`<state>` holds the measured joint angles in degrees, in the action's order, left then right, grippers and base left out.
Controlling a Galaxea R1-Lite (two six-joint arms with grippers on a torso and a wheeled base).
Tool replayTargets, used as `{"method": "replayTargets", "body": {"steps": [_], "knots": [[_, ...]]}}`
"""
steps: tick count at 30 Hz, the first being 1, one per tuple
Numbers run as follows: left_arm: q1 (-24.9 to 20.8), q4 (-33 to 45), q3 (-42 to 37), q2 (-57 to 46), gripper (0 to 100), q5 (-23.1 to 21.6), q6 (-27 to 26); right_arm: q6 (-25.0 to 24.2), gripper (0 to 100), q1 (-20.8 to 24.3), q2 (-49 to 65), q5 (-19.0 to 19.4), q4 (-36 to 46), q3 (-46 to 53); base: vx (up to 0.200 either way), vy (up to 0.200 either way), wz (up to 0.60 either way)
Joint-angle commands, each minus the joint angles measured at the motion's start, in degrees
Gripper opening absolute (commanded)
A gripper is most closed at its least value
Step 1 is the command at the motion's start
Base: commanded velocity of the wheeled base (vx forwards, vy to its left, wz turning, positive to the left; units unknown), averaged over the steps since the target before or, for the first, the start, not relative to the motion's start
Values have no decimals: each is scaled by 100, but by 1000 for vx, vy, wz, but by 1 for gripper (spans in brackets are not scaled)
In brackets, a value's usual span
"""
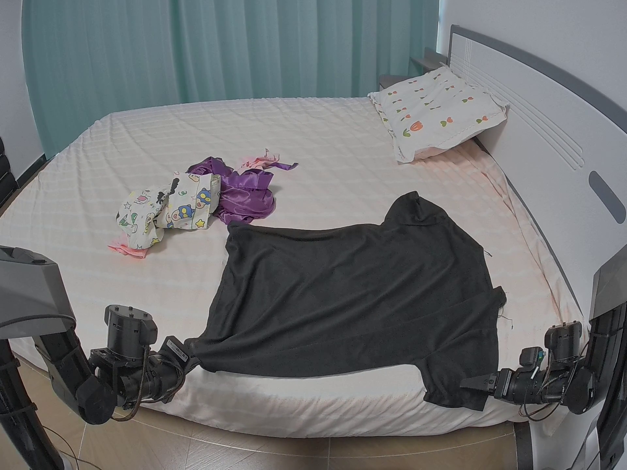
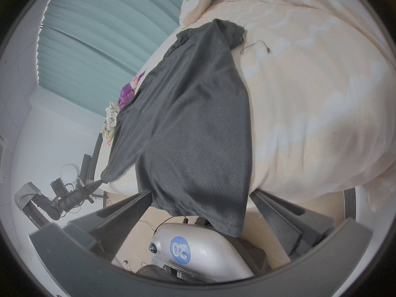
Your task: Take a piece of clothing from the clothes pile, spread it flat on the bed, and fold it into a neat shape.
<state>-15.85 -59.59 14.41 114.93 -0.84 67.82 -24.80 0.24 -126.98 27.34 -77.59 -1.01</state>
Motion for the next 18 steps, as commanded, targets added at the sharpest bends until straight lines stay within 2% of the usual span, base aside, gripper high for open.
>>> {"method": "replayTargets", "body": {"steps": [1,12,13,18], "knots": [[12,-9,18,-6,0,5,-5,-8,100,64,-152,-19,25,92,0,0,0],[12,-9,9,-6,0,5,-5,-69,100,81,-196,25,43,92,0,0,0],[12,-9,9,-6,0,5,-5,-104,0,99,-196,17,43,92,0,0,0],[12,-9,0,-6,0,5,4,-122,0,37,-108,-45,69,92,0,0,0]]}}
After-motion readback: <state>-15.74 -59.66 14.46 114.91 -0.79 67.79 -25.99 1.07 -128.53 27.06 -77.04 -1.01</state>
